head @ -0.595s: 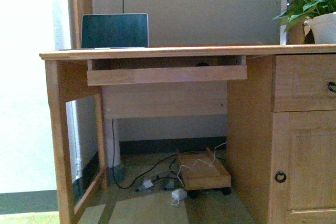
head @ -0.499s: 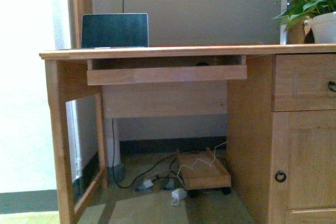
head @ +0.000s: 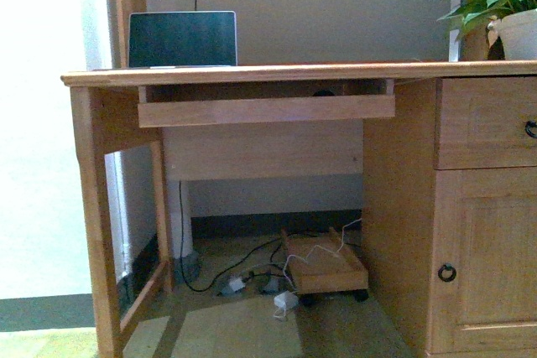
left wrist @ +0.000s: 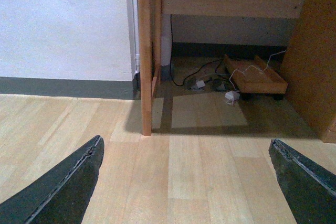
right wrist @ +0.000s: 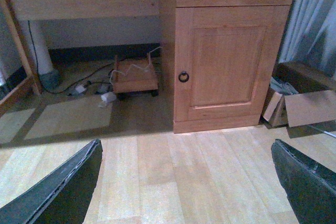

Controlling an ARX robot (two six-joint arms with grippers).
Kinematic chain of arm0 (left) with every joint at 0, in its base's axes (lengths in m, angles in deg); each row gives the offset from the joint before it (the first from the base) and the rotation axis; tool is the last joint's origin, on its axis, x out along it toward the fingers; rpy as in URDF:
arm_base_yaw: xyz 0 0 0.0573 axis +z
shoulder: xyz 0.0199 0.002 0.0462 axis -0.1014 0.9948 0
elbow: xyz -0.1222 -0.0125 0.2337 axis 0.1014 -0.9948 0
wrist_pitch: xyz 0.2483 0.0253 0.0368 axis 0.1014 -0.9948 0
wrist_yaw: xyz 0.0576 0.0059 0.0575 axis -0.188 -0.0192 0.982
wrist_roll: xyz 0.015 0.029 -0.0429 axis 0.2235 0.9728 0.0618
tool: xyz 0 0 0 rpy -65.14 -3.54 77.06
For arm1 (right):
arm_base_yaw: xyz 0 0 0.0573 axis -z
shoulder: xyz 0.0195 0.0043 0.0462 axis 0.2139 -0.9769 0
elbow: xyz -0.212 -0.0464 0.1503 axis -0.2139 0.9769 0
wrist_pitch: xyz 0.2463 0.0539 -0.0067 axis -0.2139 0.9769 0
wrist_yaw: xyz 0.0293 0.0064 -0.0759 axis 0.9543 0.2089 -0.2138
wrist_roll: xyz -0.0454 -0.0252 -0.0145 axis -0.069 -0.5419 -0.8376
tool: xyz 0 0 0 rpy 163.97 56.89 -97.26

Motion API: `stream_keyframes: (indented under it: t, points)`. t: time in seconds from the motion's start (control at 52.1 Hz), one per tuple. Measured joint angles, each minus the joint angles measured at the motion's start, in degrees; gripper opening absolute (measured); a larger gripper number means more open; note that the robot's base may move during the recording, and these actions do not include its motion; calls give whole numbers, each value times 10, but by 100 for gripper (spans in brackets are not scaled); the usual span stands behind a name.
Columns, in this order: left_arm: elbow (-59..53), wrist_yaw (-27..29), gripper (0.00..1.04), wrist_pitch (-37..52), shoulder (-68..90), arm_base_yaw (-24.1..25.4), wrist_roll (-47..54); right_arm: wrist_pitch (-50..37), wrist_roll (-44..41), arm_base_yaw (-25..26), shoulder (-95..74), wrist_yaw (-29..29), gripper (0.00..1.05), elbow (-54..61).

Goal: Place mouse

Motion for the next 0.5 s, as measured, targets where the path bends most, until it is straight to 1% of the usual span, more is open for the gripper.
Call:
stream_keyframes:
  t: [0.499]
  points:
    - [0, 0, 97, 0, 0, 0, 0, 0, 0, 0, 0, 0, 97, 0]
